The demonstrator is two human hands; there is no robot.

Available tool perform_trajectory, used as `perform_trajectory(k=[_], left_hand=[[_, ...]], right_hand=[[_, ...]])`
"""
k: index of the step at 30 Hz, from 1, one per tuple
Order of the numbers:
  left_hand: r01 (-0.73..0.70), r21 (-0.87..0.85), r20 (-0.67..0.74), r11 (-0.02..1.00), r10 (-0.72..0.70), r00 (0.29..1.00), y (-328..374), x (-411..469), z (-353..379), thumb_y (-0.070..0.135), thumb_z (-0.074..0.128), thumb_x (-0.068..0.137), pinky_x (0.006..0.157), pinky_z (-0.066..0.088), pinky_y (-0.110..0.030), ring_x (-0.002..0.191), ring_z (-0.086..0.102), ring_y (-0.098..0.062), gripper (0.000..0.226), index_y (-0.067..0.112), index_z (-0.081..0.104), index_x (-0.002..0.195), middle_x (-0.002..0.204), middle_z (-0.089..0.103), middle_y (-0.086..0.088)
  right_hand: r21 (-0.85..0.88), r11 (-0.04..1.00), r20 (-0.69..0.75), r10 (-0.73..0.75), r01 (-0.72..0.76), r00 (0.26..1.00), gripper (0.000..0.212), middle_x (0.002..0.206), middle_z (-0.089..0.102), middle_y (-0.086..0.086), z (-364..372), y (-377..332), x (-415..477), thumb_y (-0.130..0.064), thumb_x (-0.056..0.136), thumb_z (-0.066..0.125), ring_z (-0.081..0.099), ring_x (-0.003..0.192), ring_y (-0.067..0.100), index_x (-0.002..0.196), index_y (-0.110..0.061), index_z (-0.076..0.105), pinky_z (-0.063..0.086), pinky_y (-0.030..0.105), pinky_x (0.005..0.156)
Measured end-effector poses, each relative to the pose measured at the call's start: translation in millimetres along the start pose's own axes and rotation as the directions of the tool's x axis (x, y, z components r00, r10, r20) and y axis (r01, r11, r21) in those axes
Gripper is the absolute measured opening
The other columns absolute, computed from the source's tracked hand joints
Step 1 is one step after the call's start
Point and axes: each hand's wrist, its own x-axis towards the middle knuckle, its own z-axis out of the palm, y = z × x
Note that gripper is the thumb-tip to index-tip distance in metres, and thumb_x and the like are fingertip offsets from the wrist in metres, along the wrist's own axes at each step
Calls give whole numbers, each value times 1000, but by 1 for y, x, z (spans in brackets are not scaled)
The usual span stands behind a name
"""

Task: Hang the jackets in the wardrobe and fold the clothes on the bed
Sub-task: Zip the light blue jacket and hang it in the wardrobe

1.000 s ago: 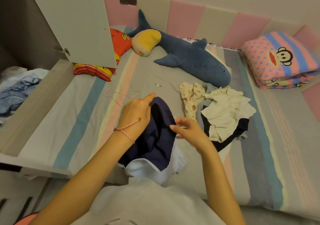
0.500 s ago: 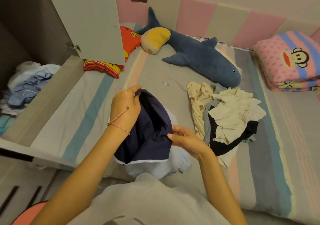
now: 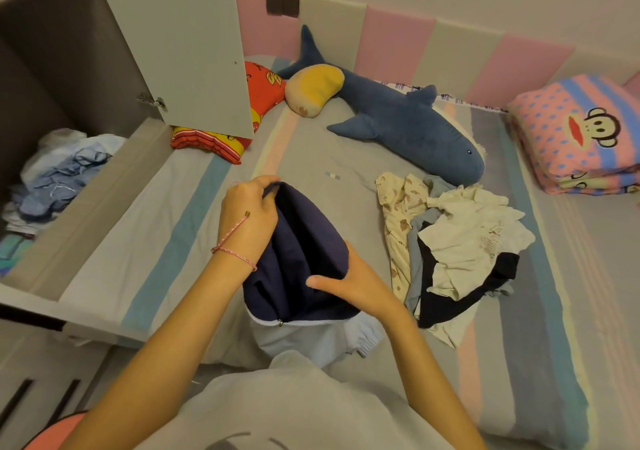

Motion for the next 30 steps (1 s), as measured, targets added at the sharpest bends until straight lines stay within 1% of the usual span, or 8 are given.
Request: perform_trajectory(k=[2, 5, 9, 13, 20, 23, 26, 30], left_hand=[[3, -8, 2, 1000, -3, 1000, 2, 2, 0, 11, 48, 95, 89, 42, -26, 105, 60, -29, 28, 13, 65, 117, 113, 67, -14], [-13, 9, 14, 1000, 13, 1000, 5, 4, -2, 9, 49, 94, 91, 42, -26, 108, 59, -29, 29, 13, 64, 119, 116, 66, -13], [-24, -4, -38, 1000, 24, 999, 6, 15, -11, 11, 50, 94, 91, 45, -32, 104, 60, -32, 29, 14, 64, 119, 112, 67, -16], [-75, -5, -52, 997, 75, 996, 8, 23, -13, 8, 49, 94, 91, 45, -30, 105, 60, -30, 31, 13, 63, 121, 114, 66, -14], [-76, -113, -83, 991, 67, 994, -8, 18, -7, 16, 56, 91, 85, 46, -25, 104, 62, -23, 32, 18, 62, 122, 114, 67, -6], [-40, -195, 166, 980, 73, 983, -18, 16, -3, 34, 72, 78, 89, 41, -23, 108, 50, -5, 59, 28, 50, 132, 119, 58, 11], [-70, -101, 362, 992, 102, 927, -35, 8, 10, 29, 79, 71, 88, 42, -26, 113, 52, -12, 68, 29, 49, 132, 124, 57, 8], [-113, 62, 73, 992, 108, 991, -31, 38, -12, -2, 56, 76, 81, 48, -33, 101, 60, -32, 35, 21, 71, 98, 107, 66, -7]], right_hand=[[-330, 940, -176, 29, -86, 984, 46, 104, 58, -7, 3, 7, 9, -36, 85, 66, 59, 88, 16, 122, -24, 41, 48, 29, 71], [-268, 956, -373, 12, -120, 928, 59, 124, 44, 8, 13, 15, 16, -7, 84, 59, 52, 101, 20, 136, -15, 31, 44, 23, 81], [-584, 798, -423, -454, 148, 784, 63, 141, 35, 14, 19, 5, 22, -7, 85, 44, 46, 120, 30, 144, -17, 25, 41, 36, 101], [-405, 914, -248, -138, 27, 959, 62, 135, 52, 9, 18, 2, 27, -11, 98, 38, 59, 107, 30, 151, -27, 10, 45, 31, 86], [-267, 964, -587, -156, -9, 794, 37, 100, 67, 11, -22, -11, 32, 7, 92, 41, 59, 84, 18, 125, -2, 57, 36, 9, 65], [-200, 978, -662, -184, 65, 727, 40, 98, 61, -1, -38, -28, 25, 12, 89, 40, 55, 83, 9, 122, -2, 59, 38, -1, 72], [-165, 979, -692, -200, 118, 694, 43, 101, 61, -4, -49, -43, 22, 13, 87, 40, 56, 85, 0, 121, -5, 61, 38, -1, 77], [-410, 901, -657, -398, 140, 640, 50, 94, 64, -3, -75, -70, 11, 5, 76, 38, 58, 79, 11, 115, -11, 65, 40, 3, 74]])
